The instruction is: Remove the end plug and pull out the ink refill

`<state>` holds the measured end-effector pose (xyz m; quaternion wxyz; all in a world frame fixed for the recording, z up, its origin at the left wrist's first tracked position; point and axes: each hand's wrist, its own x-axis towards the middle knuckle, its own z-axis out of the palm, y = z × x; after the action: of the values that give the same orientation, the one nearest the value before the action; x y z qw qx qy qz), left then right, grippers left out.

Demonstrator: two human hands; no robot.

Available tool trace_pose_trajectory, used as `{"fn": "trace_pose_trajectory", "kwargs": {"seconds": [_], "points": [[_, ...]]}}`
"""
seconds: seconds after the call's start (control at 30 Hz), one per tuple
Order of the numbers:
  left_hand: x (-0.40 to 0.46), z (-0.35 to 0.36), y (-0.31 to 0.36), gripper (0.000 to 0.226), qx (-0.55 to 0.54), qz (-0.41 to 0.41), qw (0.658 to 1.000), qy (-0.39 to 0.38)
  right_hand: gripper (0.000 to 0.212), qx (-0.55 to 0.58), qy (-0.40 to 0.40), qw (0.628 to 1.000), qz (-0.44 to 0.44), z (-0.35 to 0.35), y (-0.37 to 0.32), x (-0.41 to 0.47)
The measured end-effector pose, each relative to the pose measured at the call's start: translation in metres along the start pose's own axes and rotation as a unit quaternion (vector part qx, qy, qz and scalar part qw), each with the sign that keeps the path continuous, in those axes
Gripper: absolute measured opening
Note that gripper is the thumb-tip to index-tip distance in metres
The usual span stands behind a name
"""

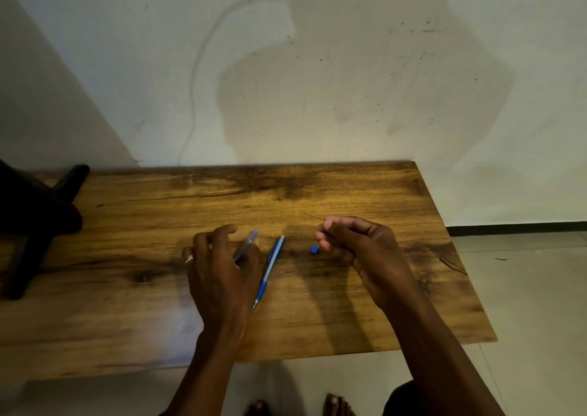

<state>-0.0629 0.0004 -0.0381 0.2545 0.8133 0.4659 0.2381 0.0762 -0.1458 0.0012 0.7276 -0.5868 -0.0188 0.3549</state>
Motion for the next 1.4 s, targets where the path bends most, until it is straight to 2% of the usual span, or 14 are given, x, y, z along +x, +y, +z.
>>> {"fn": "trace_pose_trajectory", "kwargs": {"seconds": [0.17, 0.37, 0.47, 0.6, 0.67, 0.77, 0.87, 1.17, 1.4], "points": [[-0.020, 0.002, 0.019, 0.037, 0.060, 0.058, 0.995, -0.049, 0.019, -0.030, 0.000, 0.999, -0.031, 0.002, 0.000, -0.002], [-0.021, 0.009, 0.026, 0.028, 0.099, 0.050, 0.990, -0.091, 0.004, -0.040, -0.026, 0.997, -0.065, 0.000, -0.002, -0.005], [-0.019, 0.011, 0.026, 0.023, 0.096, 0.052, 0.990, -0.088, 0.014, -0.029, -0.040, 0.996, -0.079, 0.001, -0.005, -0.006], [-0.019, 0.009, 0.022, 0.023, 0.038, 0.063, 0.994, -0.083, 0.007, -0.022, -0.056, 0.994, -0.091, 0.002, -0.011, -0.009], [-0.022, 0.007, 0.023, 0.023, -0.042, 0.074, 0.993, -0.083, 0.003, -0.022, -0.060, 0.994, -0.093, 0.004, -0.014, -0.011], [-0.026, 0.001, 0.031, 0.016, -0.198, 0.079, 0.973, -0.085, 0.011, -0.024, -0.050, 0.993, -0.107, 0.007, -0.017, -0.014], [-0.027, -0.003, 0.037, 0.016, -0.263, 0.093, 0.957, -0.078, 0.016, -0.031, -0.030, 0.990, -0.133, 0.010, -0.021, -0.017], [-0.027, -0.005, 0.042, 0.017, -0.305, 0.122, 0.943, -0.059, 0.020, -0.001, -0.029, 0.978, -0.206, 0.023, -0.030, -0.027], [-0.027, -0.008, 0.045, 0.016, -0.308, 0.138, 0.940, -0.050, 0.020, -0.013, -0.031, 0.975, -0.221, 0.028, -0.026, -0.028]]}}
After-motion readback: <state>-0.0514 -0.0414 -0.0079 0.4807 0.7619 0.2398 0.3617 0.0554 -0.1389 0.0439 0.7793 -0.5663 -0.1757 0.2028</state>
